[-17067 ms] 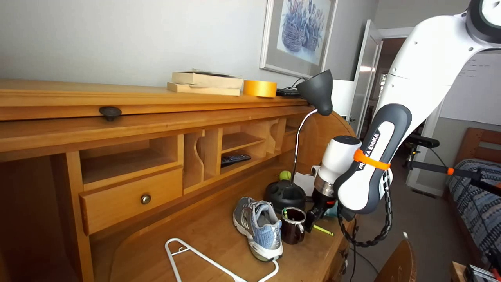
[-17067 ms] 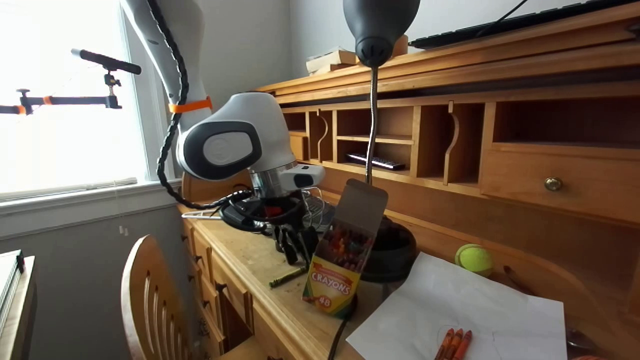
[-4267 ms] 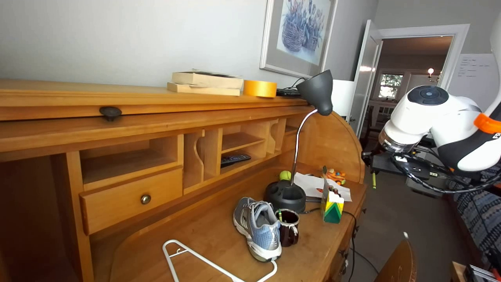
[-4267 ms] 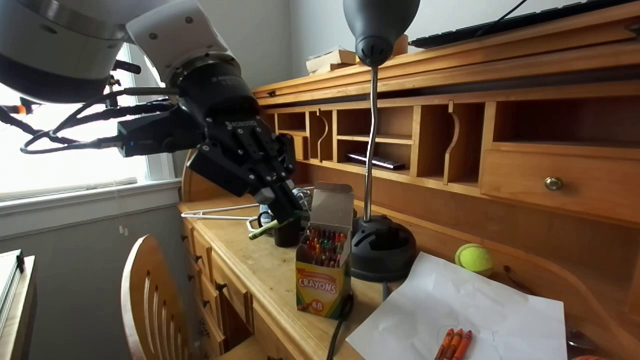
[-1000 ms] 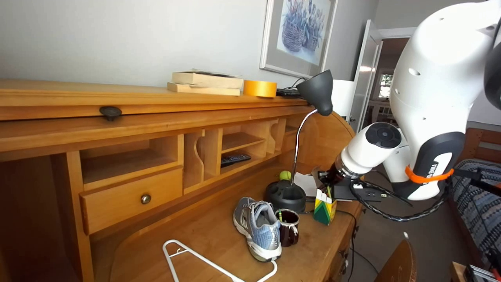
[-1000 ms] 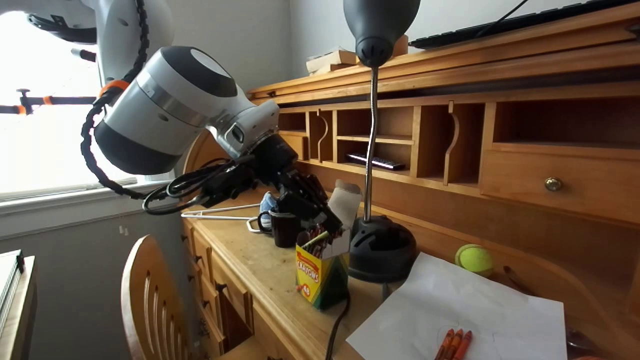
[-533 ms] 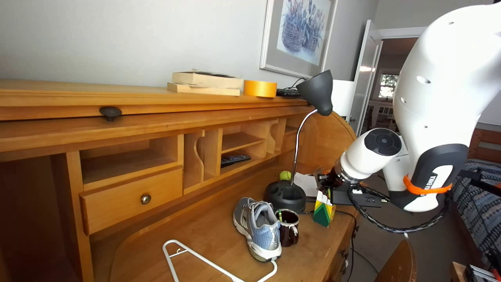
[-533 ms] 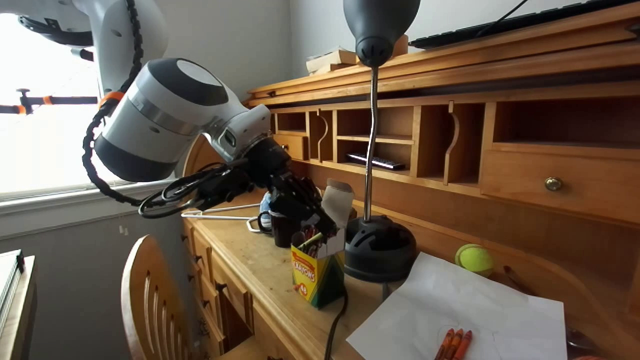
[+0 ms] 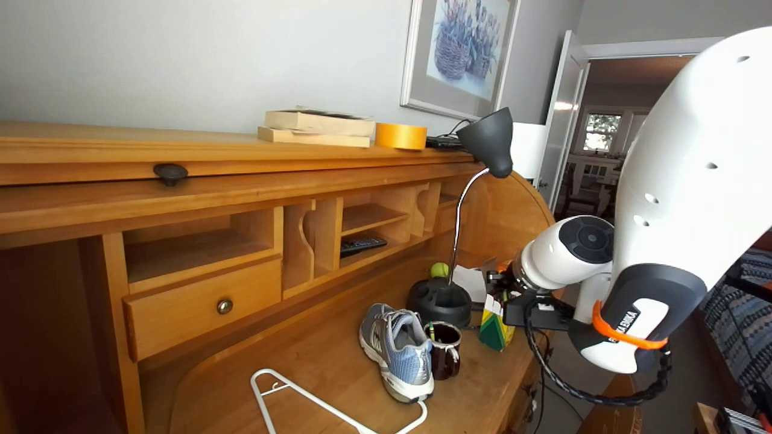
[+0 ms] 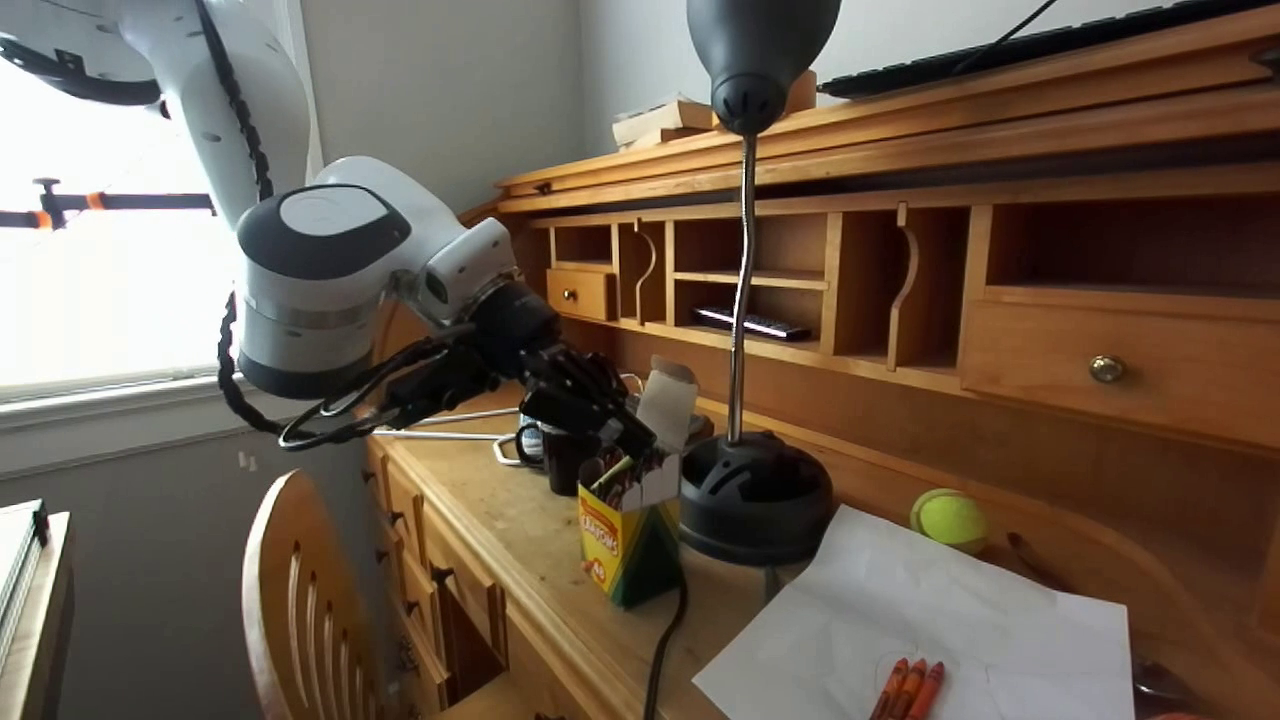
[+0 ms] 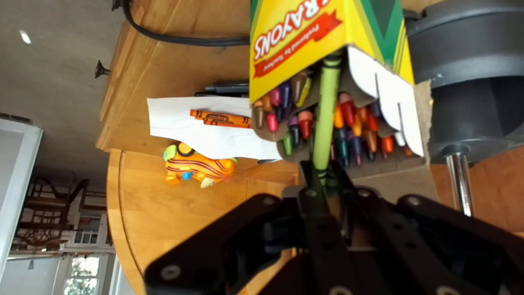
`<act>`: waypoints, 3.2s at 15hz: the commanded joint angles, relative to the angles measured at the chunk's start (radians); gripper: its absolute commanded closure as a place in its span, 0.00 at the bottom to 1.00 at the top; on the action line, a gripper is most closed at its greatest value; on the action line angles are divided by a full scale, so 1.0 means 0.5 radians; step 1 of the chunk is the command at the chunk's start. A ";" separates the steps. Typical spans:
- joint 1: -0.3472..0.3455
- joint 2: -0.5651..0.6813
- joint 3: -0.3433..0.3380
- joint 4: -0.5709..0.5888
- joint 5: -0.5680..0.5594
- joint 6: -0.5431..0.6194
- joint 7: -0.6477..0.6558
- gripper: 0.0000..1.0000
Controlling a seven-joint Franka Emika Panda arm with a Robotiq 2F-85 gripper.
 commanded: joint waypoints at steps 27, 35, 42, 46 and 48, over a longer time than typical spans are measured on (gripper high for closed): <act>-0.008 -0.018 0.418 0.127 1.409 -0.168 -1.250 0.63; 0.072 -0.050 0.340 0.073 1.319 -0.196 -1.165 0.05; 0.142 -0.323 0.303 0.026 1.396 -0.145 -1.359 0.00; 0.137 -0.702 0.258 -0.039 1.146 -0.143 -1.383 0.00; 0.144 -0.873 0.221 -0.074 1.021 -0.138 -1.372 0.00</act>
